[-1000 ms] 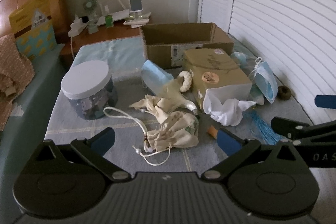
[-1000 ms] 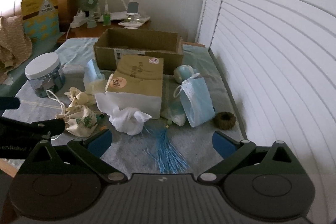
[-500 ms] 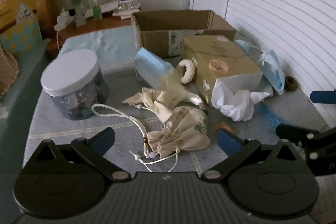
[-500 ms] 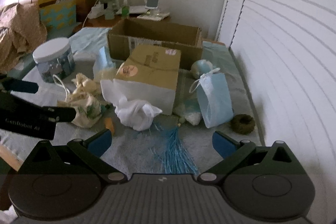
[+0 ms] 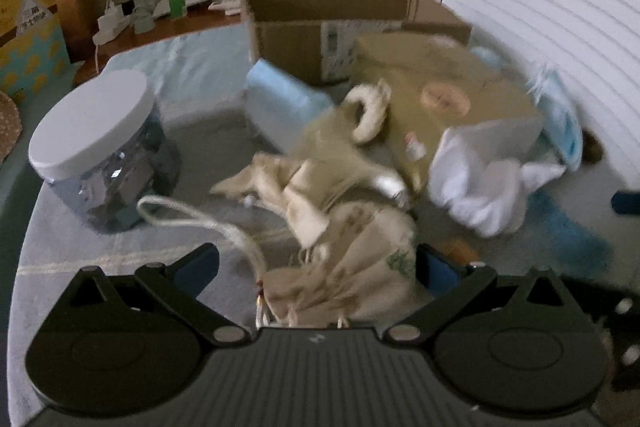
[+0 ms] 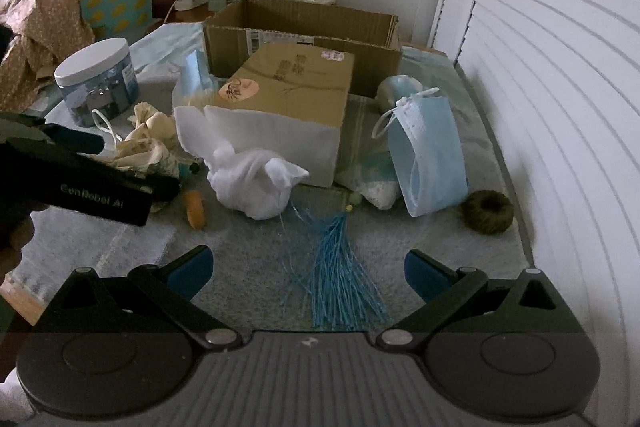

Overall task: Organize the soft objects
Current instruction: 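Grasp the beige drawstring pouch with the left tool while the right tool approaches the white cloth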

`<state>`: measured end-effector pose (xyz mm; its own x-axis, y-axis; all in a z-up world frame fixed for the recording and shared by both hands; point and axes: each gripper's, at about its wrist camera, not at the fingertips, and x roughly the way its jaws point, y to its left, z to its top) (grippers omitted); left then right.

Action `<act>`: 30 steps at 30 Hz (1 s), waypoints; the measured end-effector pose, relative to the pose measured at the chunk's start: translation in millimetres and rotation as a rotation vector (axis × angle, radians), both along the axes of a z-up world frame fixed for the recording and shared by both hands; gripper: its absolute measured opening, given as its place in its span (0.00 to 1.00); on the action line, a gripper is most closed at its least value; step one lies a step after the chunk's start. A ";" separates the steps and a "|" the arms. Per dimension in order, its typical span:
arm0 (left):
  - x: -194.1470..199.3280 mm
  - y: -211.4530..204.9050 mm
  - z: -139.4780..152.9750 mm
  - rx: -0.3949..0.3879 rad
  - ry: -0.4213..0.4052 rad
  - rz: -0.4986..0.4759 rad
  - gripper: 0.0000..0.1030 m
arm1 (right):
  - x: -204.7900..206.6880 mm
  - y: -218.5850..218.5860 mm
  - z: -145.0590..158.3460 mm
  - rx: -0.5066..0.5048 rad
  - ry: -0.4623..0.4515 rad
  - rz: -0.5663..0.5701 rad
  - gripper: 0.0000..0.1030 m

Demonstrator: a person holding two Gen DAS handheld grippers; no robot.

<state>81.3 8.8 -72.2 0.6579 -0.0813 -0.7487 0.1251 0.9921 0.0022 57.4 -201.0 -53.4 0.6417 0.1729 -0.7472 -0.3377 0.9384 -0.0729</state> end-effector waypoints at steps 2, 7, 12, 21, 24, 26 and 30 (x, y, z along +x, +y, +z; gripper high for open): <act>-5.6 8.6 -1.5 -0.012 0.004 0.009 0.99 | 1.2 -1.1 -2.6 0.003 0.007 0.011 1.00; -16.8 24.2 -3.2 -0.008 0.012 0.035 1.00 | 3.9 0.1 -11.6 0.011 0.030 0.042 1.00; -19.3 24.8 -4.3 -0.006 0.006 0.047 1.00 | 2.7 3.0 -19.8 -0.003 0.041 0.068 1.00; -23.7 20.4 -0.6 0.007 0.003 0.074 0.99 | 1.3 -1.2 -21.8 0.012 0.022 0.096 1.00; -27.0 14.7 3.7 0.017 -0.019 0.054 0.99 | -0.5 -2.1 -22.3 0.018 0.012 0.096 1.00; -26.5 13.6 5.8 -0.001 -0.024 0.057 0.98 | -2.1 -2.5 -22.6 0.021 0.005 0.095 1.00; -22.1 12.7 3.9 -0.040 -0.012 0.074 0.94 | -4.2 -3.1 -23.4 0.026 -0.009 0.092 1.00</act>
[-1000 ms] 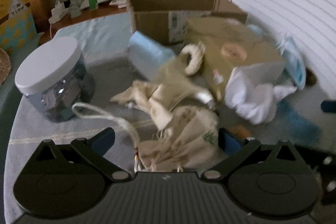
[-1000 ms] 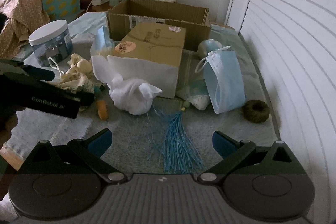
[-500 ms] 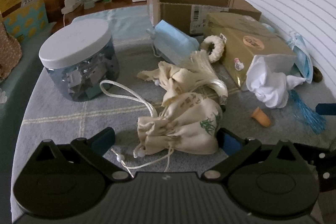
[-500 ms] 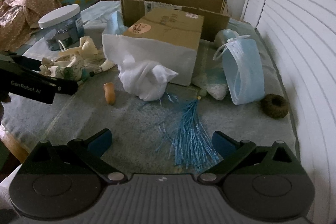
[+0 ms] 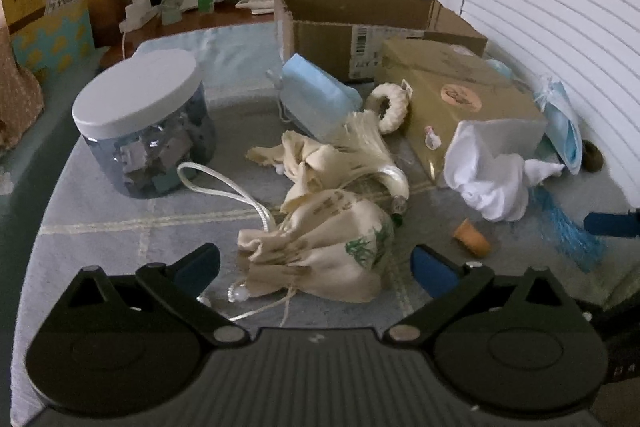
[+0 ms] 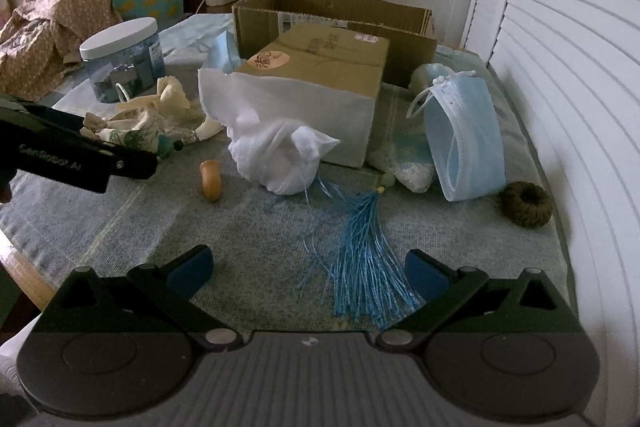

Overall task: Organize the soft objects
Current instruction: 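Grasp the beige drawstring pouch with the left tool while the right tool approaches the white cloth, then grasp the white cloth with the right tool while the left tool lifts the pouch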

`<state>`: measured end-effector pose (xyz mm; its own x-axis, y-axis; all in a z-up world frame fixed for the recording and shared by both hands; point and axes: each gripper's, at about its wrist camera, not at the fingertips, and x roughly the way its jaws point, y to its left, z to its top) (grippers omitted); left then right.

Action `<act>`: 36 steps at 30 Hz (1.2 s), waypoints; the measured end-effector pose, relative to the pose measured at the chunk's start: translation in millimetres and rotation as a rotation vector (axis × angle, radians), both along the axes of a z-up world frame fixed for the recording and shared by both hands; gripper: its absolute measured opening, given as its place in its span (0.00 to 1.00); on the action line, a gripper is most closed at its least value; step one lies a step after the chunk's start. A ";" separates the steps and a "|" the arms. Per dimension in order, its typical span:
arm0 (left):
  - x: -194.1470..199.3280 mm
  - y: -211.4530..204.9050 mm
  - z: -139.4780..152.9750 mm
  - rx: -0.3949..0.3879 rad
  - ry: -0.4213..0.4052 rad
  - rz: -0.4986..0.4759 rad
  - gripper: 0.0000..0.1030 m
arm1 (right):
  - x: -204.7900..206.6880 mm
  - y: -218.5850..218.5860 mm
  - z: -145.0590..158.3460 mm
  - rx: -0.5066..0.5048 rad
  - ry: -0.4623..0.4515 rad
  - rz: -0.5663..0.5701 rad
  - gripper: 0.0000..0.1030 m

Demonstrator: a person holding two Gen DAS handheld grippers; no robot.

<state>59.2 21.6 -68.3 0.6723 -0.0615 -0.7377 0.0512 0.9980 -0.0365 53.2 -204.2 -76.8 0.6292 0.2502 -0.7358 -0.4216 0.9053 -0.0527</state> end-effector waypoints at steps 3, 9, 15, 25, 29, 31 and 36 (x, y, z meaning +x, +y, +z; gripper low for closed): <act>2.7 0.0 -2.8 -0.018 0.013 0.023 0.89 | -0.3 1.3 0.7 -0.005 0.000 -0.006 1.00; 1.8 0.3 -0.9 -0.017 -0.004 0.043 0.83 | -0.8 6.9 8.4 -0.012 -0.025 -0.007 1.00; -1.0 5.5 1.9 -0.028 -0.014 0.021 0.71 | 6.9 15.9 17.5 -0.015 -0.058 -0.001 1.00; -6.0 23.3 10.3 -0.008 -0.025 -0.053 0.66 | 31.8 39.2 18.0 -0.026 -0.065 0.018 0.87; -3.8 24.2 9.3 -0.012 -0.017 -0.072 0.66 | 40.2 46.4 16.1 -0.037 -0.062 0.017 0.83; -2.2 24.9 9.2 -0.022 -0.013 -0.080 0.66 | 42.7 46.1 16.8 -0.028 -0.061 0.015 0.83; 0.0 22.7 10.0 -0.013 -0.016 -0.106 0.66 | 48.2 44.7 19.3 0.001 -0.041 0.012 0.71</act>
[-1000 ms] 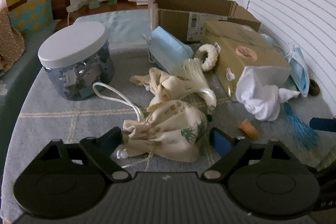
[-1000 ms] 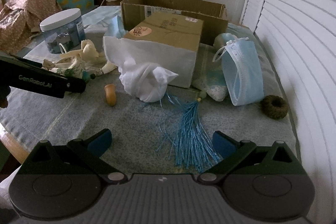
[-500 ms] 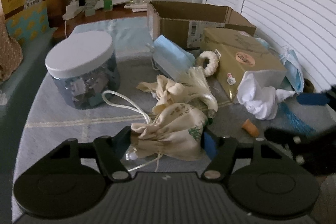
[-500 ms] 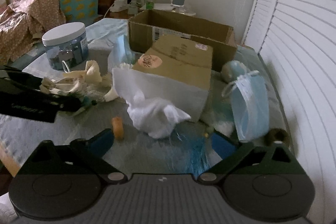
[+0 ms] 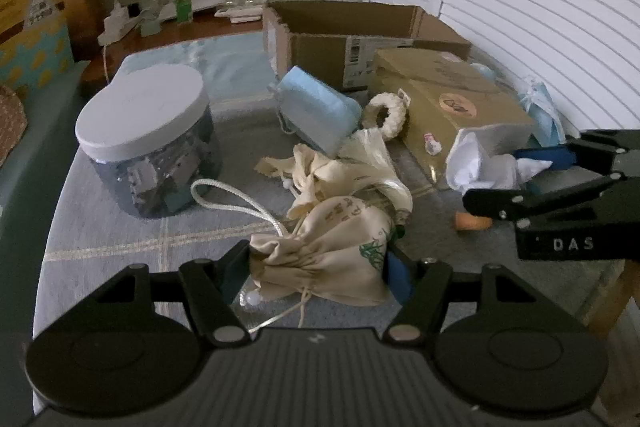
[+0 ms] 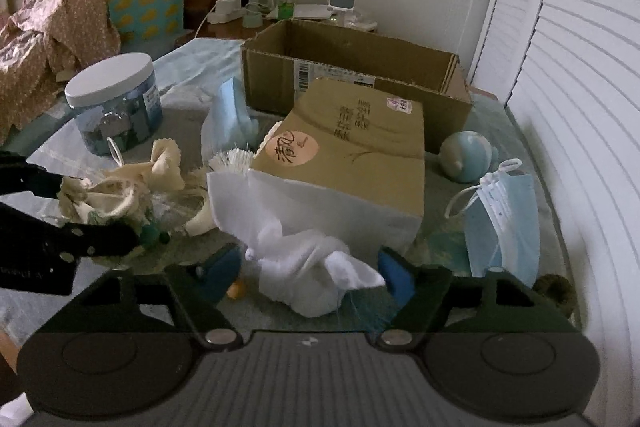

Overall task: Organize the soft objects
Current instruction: 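Grasp the white cloth with the right tool while the left tool lifts the pouch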

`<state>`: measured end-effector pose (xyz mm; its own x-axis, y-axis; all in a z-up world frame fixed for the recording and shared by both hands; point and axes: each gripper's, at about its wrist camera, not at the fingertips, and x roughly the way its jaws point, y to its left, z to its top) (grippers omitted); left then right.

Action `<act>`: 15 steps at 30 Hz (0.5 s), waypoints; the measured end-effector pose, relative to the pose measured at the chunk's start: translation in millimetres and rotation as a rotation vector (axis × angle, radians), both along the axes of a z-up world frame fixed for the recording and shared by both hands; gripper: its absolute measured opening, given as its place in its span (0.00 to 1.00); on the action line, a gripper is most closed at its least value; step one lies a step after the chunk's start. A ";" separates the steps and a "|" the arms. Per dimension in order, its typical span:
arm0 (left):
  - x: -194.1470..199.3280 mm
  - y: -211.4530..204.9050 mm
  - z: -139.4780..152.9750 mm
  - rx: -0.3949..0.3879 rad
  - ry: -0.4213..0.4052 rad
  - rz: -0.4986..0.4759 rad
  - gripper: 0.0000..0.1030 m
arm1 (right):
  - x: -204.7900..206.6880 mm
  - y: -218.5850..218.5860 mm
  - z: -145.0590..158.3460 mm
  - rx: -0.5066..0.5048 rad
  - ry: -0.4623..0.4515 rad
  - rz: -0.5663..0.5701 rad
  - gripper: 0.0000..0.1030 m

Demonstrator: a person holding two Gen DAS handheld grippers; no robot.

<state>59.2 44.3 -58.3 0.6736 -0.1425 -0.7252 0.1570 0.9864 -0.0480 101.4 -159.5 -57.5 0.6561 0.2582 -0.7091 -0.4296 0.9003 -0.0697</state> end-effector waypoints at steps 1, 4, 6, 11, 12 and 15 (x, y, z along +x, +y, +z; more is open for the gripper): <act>-0.2 -0.4 0.3 0.003 -0.001 -0.005 0.66 | 0.1 0.2 0.3 0.001 0.006 0.005 0.66; 0.1 -1.0 2.8 0.008 0.002 -0.019 0.65 | -0.7 1.7 0.5 -0.010 0.015 0.011 0.56; -2.6 -0.4 6.3 0.010 0.002 -0.032 0.65 | -3.0 1.5 2.6 -0.012 0.010 0.011 0.56; -11.5 1.4 18.7 0.025 -0.006 -0.062 0.65 | -12.7 -2.8 13.7 -0.006 -0.008 0.017 0.56; -14.5 1.8 21.8 0.029 -0.008 -0.067 0.64 | -15.9 -3.7 16.9 -0.002 -0.012 0.018 0.56; -22.5 1.7 30.5 0.042 -0.022 -0.081 0.64 | -23.8 -5.9 25.7 -0.001 -0.031 0.024 0.56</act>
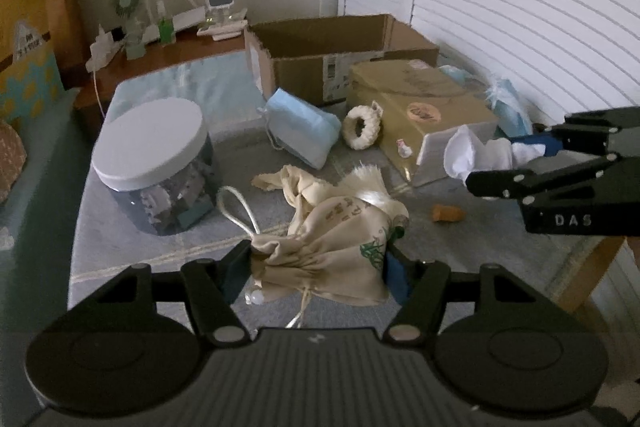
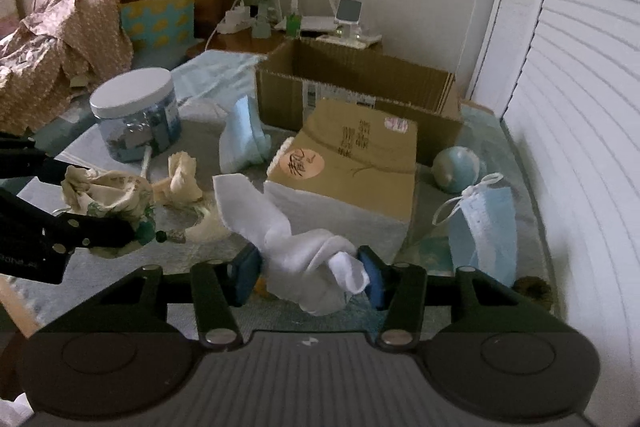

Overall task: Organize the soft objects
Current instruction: 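Grasp the white cloth with the right tool while the left tool lifts the pouch, then carry the white cloth into the cardboard box and open the right tool while left carries pouch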

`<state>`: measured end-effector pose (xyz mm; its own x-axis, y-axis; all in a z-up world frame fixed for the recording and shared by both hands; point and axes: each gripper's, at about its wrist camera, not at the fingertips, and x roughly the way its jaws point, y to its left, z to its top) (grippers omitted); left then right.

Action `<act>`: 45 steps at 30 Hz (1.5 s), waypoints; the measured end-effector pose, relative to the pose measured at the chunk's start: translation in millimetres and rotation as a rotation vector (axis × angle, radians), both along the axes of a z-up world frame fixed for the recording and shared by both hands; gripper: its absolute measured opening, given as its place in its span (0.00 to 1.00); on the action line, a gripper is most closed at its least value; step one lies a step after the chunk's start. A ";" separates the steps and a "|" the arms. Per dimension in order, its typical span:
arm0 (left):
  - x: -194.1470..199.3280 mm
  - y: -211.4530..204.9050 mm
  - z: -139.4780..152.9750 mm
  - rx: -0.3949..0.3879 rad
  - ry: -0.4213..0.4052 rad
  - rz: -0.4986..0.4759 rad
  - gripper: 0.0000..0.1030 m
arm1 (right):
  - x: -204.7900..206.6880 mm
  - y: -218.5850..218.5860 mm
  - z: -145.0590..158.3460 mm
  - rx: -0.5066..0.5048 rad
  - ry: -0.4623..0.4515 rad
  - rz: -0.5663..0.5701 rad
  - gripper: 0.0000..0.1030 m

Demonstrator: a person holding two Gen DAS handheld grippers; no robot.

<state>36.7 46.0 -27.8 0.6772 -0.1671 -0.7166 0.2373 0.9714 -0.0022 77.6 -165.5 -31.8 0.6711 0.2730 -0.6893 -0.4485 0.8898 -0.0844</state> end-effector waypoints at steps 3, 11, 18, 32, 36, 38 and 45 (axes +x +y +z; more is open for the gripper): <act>-7.2 0.9 7.4 0.002 -0.012 -0.005 0.64 | -8.0 -1.2 10.7 0.004 -0.023 0.006 0.56; -13.8 3.7 27.0 -0.011 -0.032 -0.027 0.64 | -12.6 -8.1 36.2 0.027 -0.024 0.029 0.56; -5.0 9.8 46.2 -0.030 -0.069 -0.033 0.64 | 8.5 -21.4 65.9 0.110 -0.005 -0.005 0.56; 24.3 23.4 74.7 -0.081 -0.087 -0.037 0.64 | 107.9 -3.5 92.5 0.079 -0.053 -0.043 0.56; 36.8 25.7 79.8 -0.090 -0.093 -0.030 0.64 | 149.7 -0.4 89.6 0.080 -0.034 -0.061 0.56; 43.7 26.3 82.3 -0.093 -0.096 -0.028 0.64 | 167.4 1.0 87.4 0.073 -0.023 -0.067 0.56; 67.3 22.9 90.3 -0.087 -0.102 -0.029 0.64 | 206.8 -2.5 72.9 0.058 -0.004 -0.098 0.86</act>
<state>104.0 68.8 62.6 0.7396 -0.2463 -0.6264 0.2686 0.9613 -0.0609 284.4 -167.9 41.1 0.6996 0.2449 -0.6713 -0.3586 0.9329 -0.0334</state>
